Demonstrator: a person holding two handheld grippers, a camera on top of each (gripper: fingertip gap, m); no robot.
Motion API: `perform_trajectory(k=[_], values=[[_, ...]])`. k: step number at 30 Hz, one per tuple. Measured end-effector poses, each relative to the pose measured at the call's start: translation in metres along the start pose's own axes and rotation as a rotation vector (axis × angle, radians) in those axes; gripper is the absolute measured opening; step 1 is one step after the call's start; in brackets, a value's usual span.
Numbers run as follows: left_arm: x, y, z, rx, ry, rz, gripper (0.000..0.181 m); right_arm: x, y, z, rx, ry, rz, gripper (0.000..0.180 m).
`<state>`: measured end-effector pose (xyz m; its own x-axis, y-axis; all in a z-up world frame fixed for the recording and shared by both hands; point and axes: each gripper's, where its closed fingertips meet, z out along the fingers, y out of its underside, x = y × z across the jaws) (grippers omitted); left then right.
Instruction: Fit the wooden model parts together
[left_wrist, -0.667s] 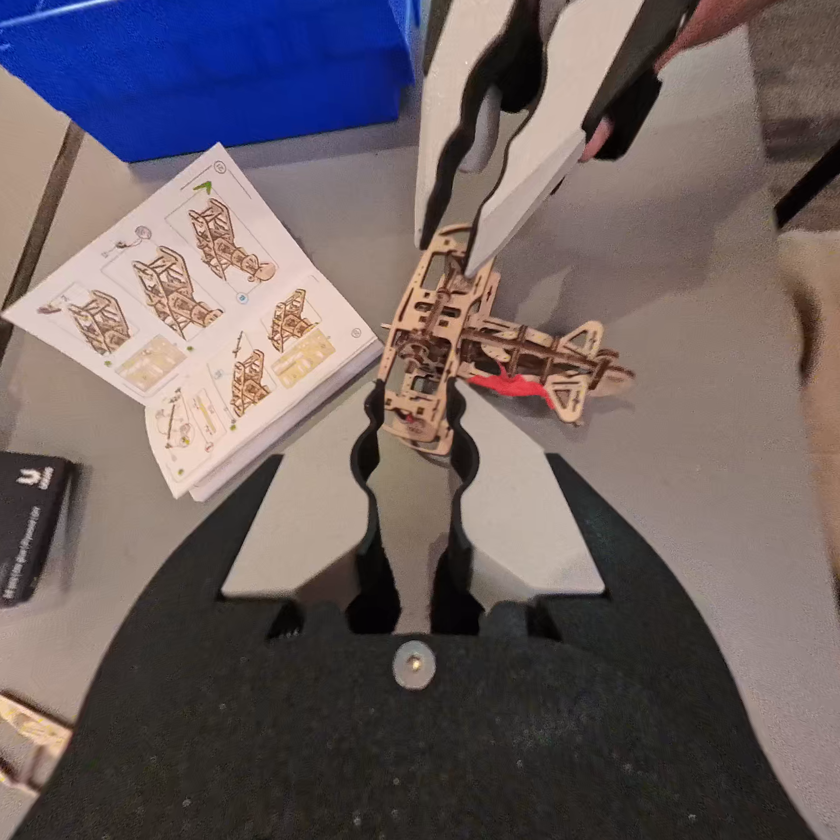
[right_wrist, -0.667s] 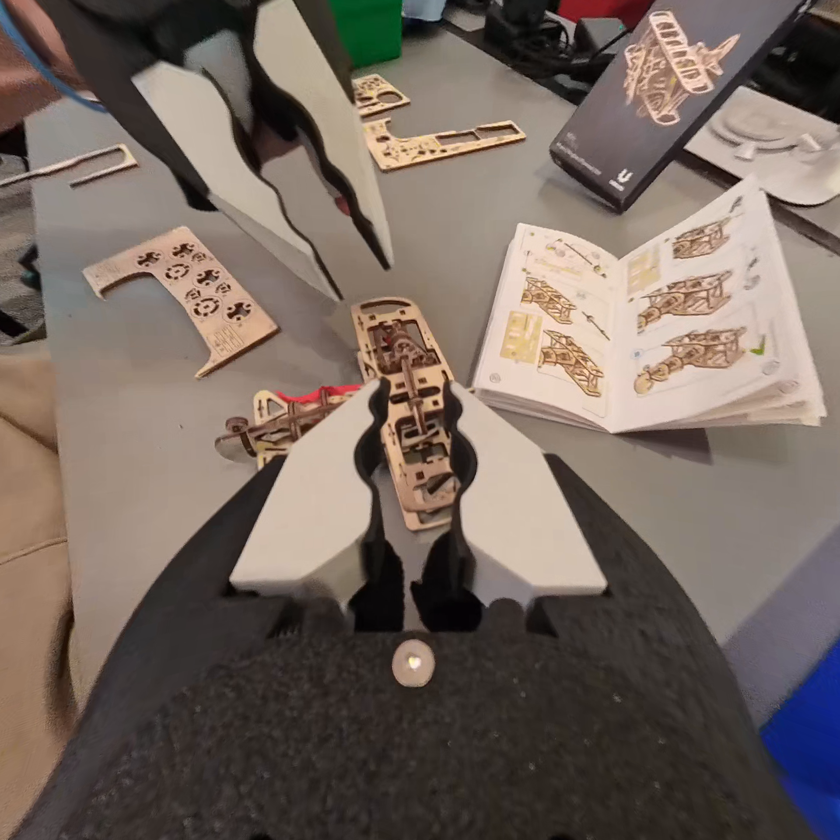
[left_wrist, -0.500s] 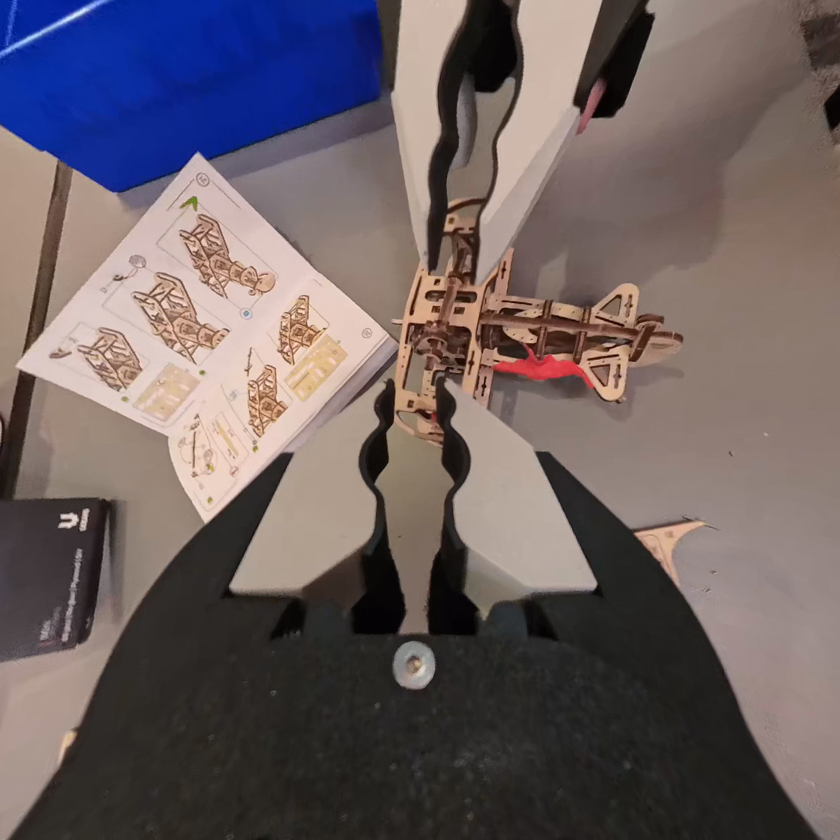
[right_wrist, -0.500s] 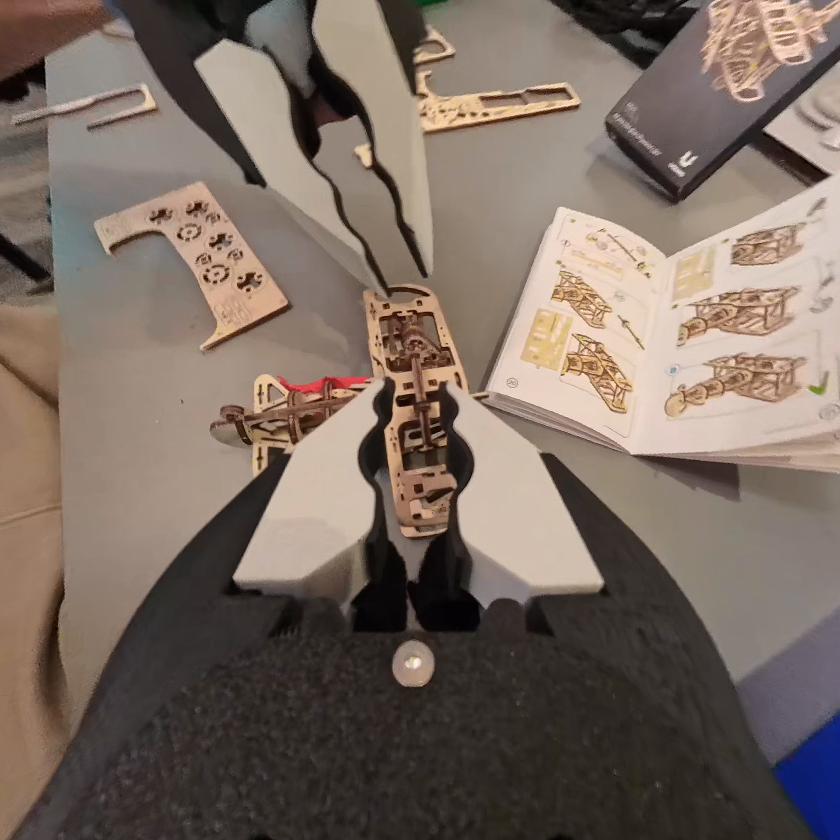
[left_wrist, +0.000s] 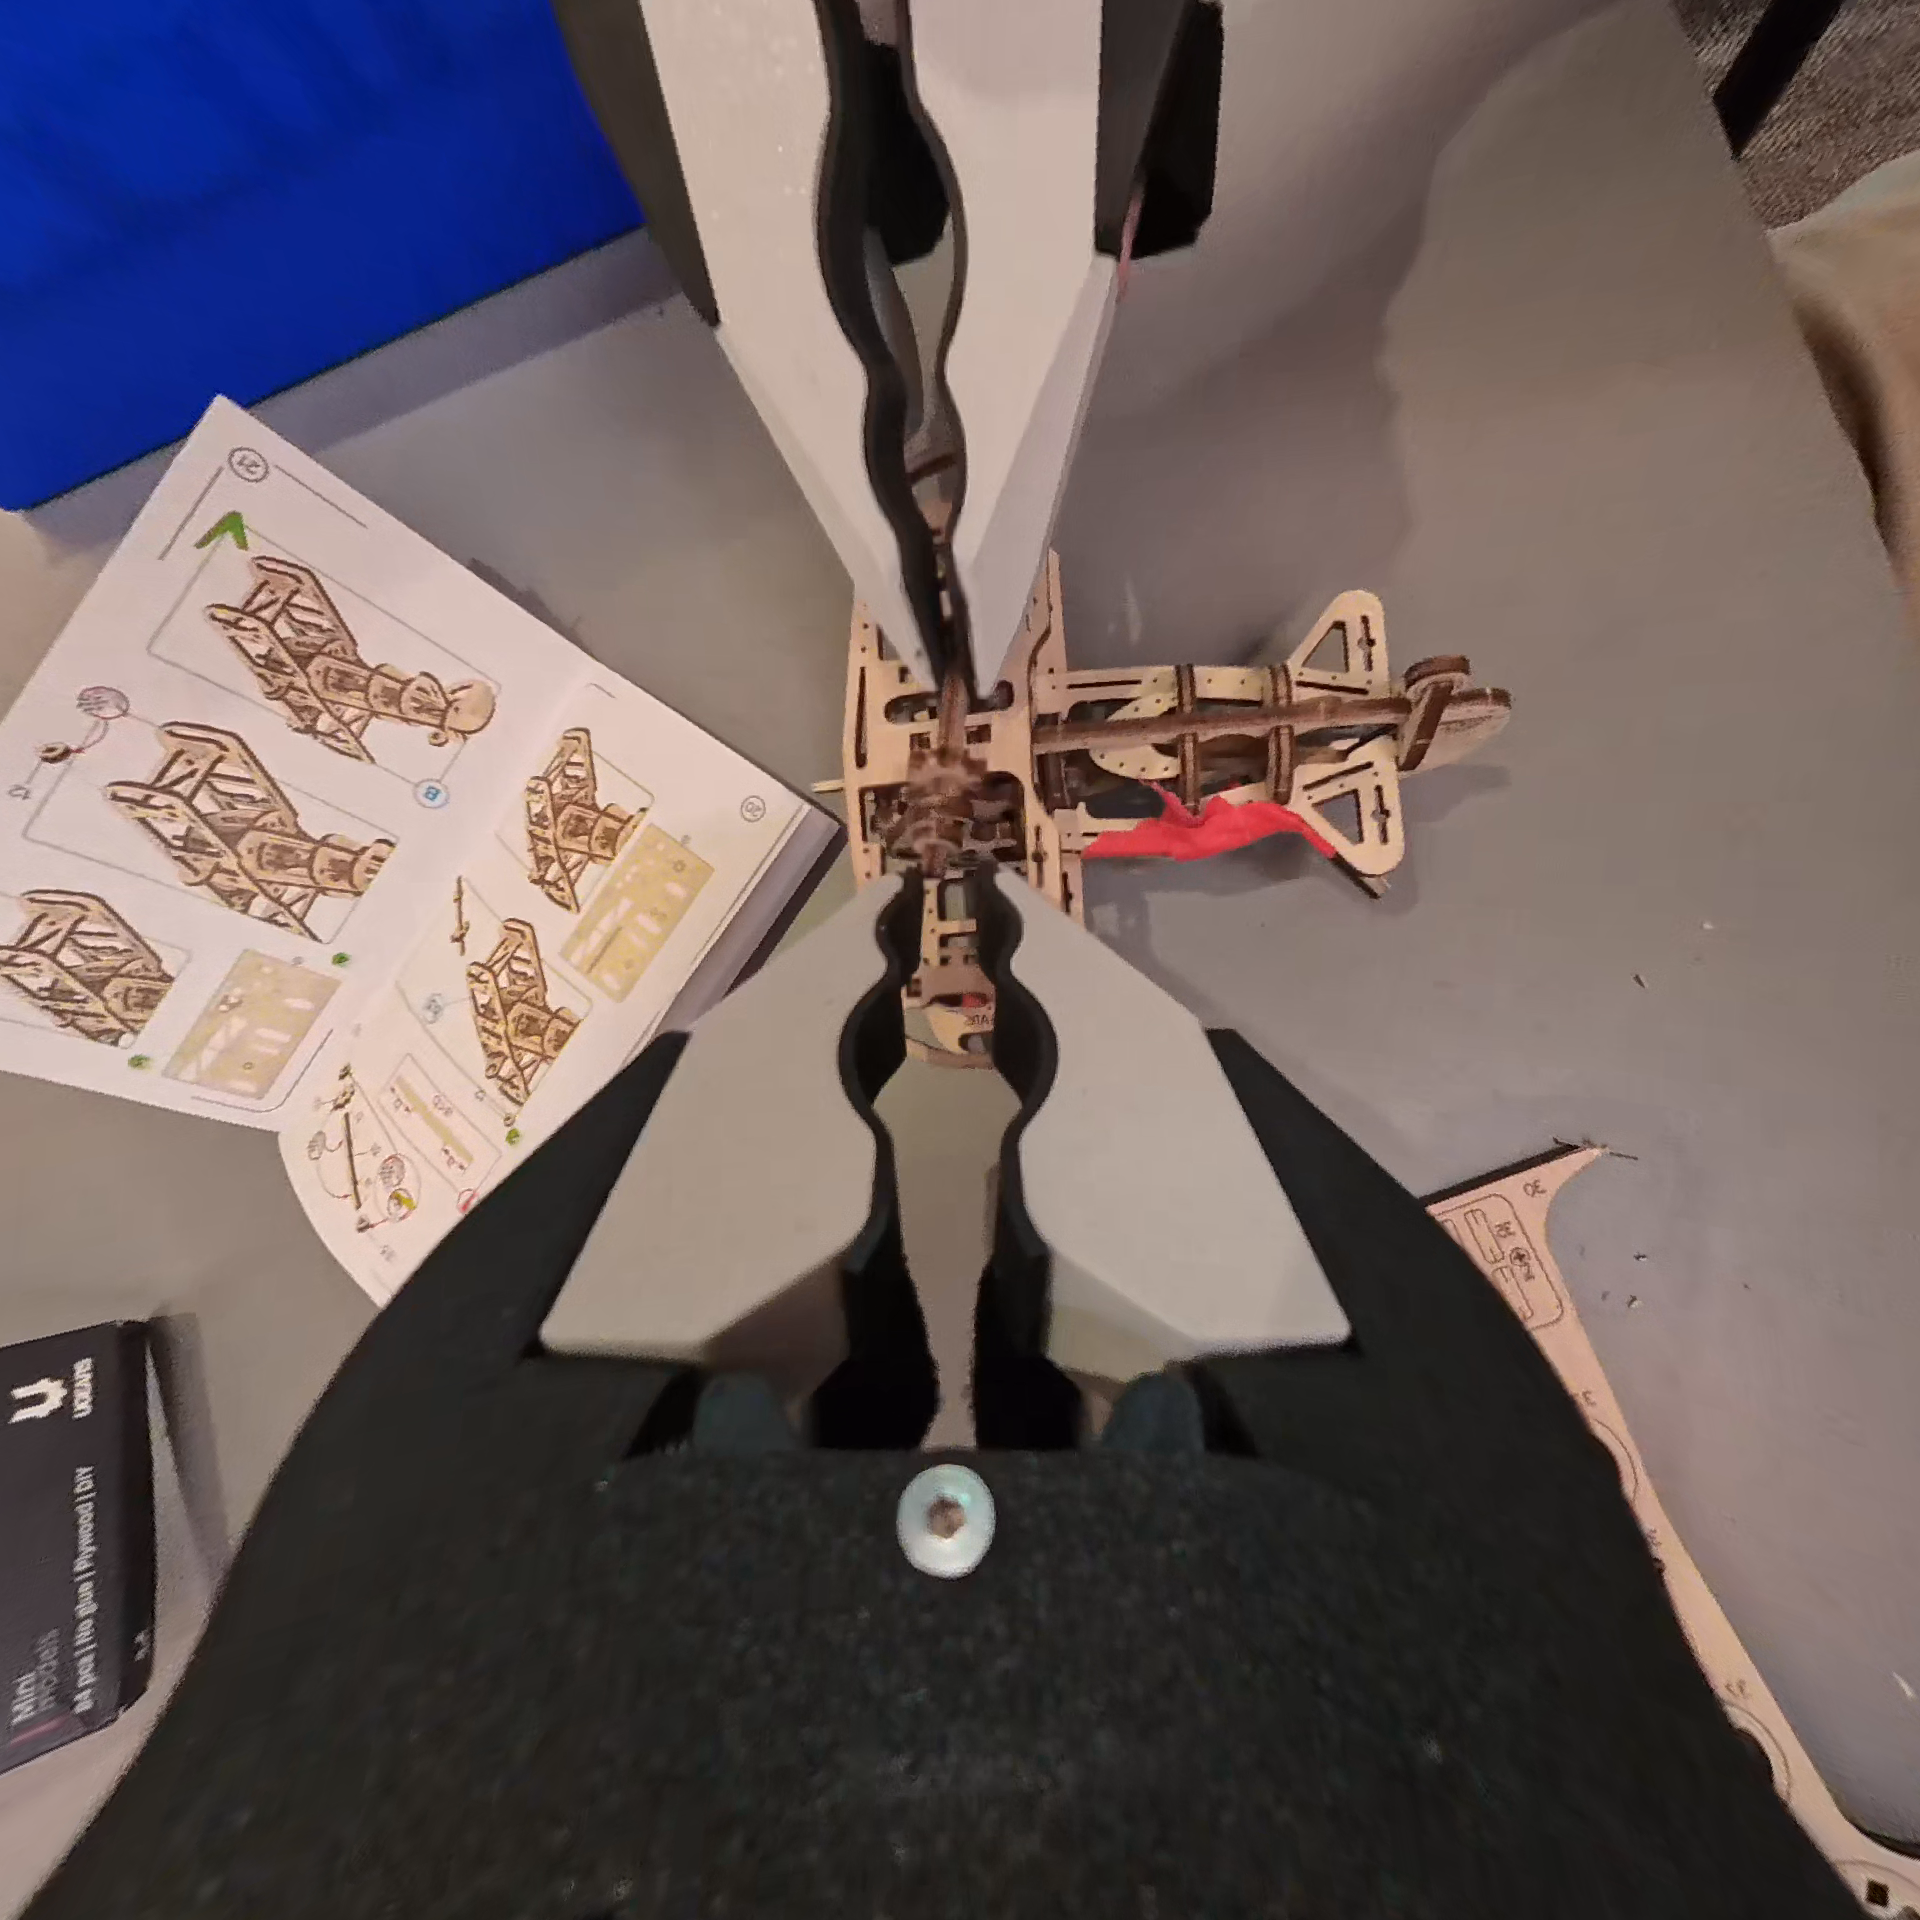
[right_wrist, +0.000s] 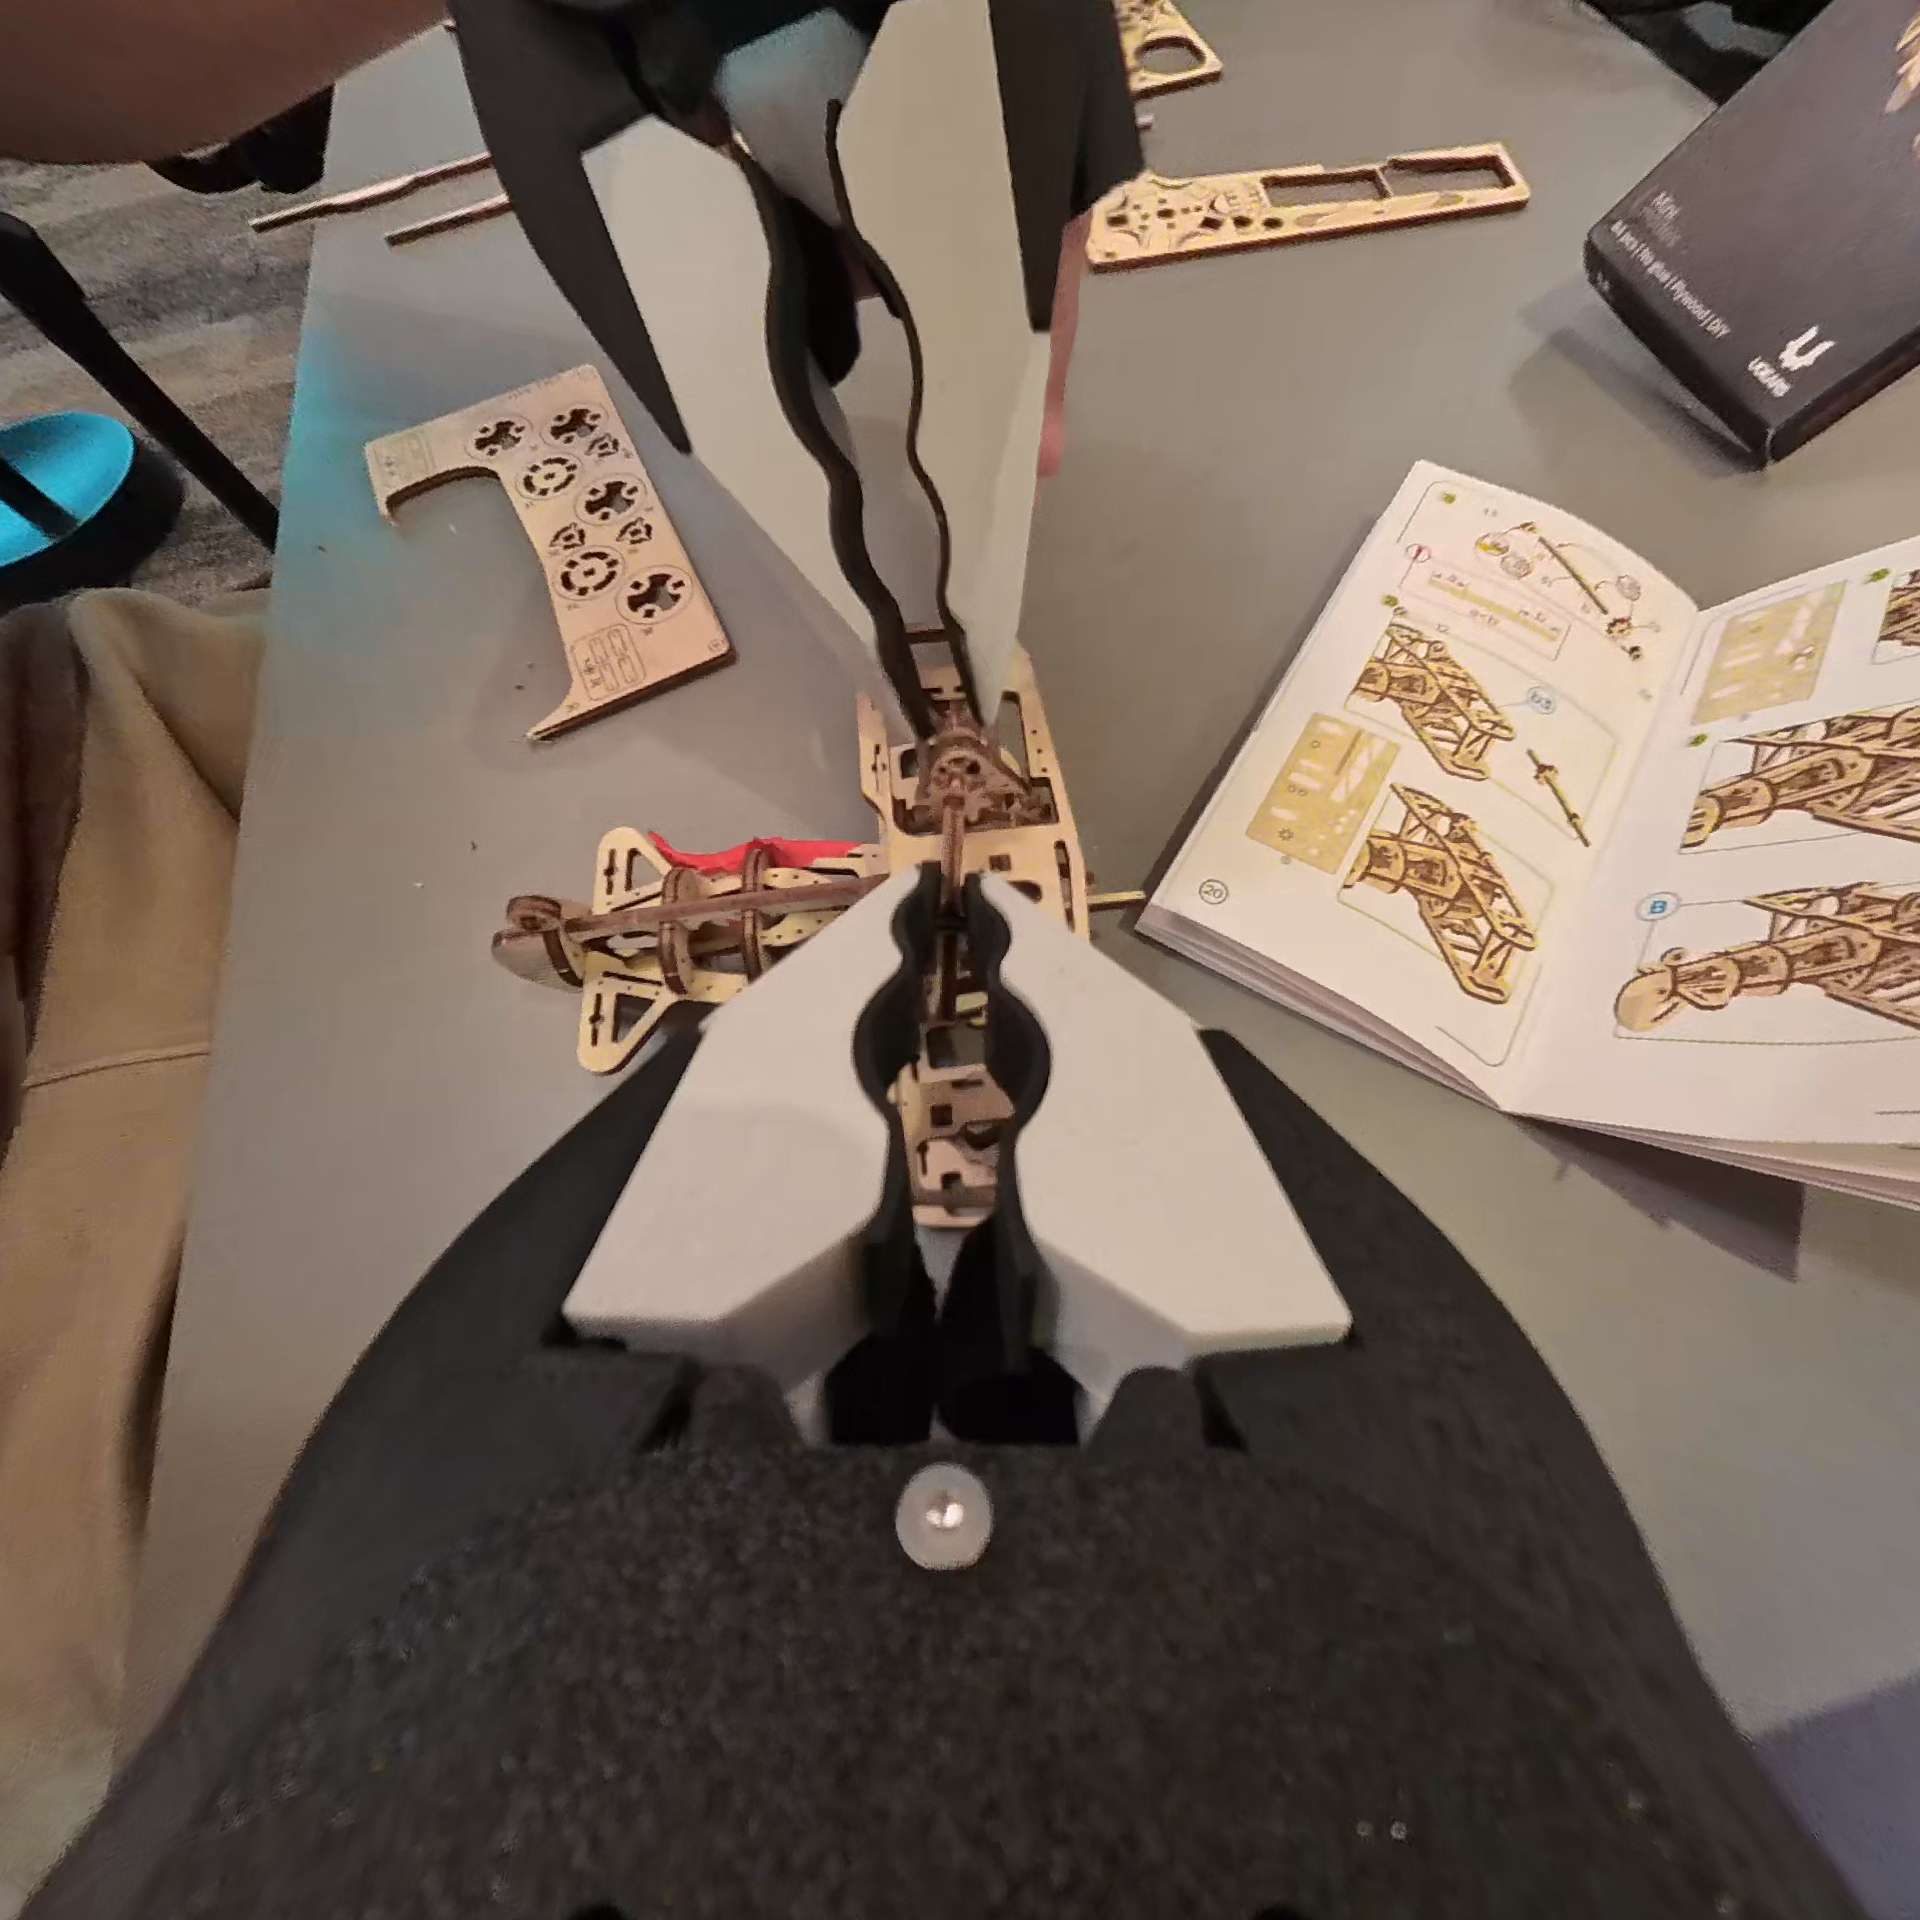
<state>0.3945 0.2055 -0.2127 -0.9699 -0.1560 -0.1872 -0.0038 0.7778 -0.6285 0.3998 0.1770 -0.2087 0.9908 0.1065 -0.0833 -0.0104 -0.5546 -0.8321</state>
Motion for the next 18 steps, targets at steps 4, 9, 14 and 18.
perform_trajectory(k=[4,9,14,18], values=[[0.001,-0.003,0.001,0.004,-0.001,0.012,0.006,-0.002,0.003,-0.006,-0.05,-0.026,-0.027,0.002],[-0.002,-0.007,0.007,0.013,0.006,0.012,0.005,-0.002,0.007,-0.009,-0.105,-0.069,-0.024,0.001],[0.0,-0.009,0.011,0.033,0.015,0.023,0.0,0.0,0.01,-0.011,-0.113,-0.087,-0.009,0.001],[0.001,-0.013,0.01,0.058,0.004,0.033,0.003,-0.003,0.013,-0.012,-0.104,-0.098,-0.015,0.001]])
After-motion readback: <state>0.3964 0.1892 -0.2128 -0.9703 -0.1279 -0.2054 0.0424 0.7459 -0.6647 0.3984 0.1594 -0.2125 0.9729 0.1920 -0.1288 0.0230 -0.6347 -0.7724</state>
